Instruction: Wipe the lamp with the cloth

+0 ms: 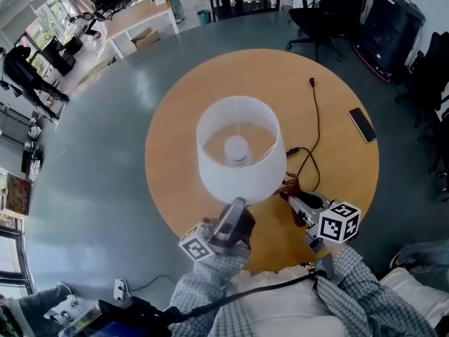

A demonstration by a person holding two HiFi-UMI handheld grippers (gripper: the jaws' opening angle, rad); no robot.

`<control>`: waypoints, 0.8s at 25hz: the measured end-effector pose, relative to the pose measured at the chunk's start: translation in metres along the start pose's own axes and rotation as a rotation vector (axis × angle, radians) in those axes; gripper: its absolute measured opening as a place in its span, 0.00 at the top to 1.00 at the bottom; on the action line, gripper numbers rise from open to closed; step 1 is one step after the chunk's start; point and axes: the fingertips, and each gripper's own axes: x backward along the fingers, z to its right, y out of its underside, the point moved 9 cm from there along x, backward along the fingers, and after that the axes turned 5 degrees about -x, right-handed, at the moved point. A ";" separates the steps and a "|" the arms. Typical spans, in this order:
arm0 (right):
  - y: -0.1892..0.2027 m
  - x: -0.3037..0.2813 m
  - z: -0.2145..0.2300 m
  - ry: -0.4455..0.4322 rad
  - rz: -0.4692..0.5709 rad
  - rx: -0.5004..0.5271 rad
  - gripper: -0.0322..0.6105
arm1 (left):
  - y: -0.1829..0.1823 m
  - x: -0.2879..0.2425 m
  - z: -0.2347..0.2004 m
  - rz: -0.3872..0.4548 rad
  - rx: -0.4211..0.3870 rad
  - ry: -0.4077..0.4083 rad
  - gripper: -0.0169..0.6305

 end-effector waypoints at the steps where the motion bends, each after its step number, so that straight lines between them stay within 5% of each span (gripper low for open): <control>1: -0.014 0.009 -0.004 -0.008 0.059 -0.010 0.84 | 0.001 0.000 0.000 -0.001 0.000 0.001 0.78; 5: -0.076 0.043 -0.036 -0.071 0.303 0.020 0.84 | 0.003 0.001 -0.001 -0.005 0.002 -0.001 0.78; 10: -0.150 0.054 -0.104 -0.231 0.478 0.221 0.84 | 0.001 0.000 0.000 -0.008 0.003 0.005 0.78; 14: -0.171 0.039 -0.132 -0.319 0.507 0.285 0.84 | 0.002 0.001 0.000 -0.012 0.004 -0.005 0.78; 20: -0.149 0.016 -0.095 -0.221 0.399 0.259 0.84 | 0.010 -0.003 0.000 -0.011 0.000 -0.007 0.78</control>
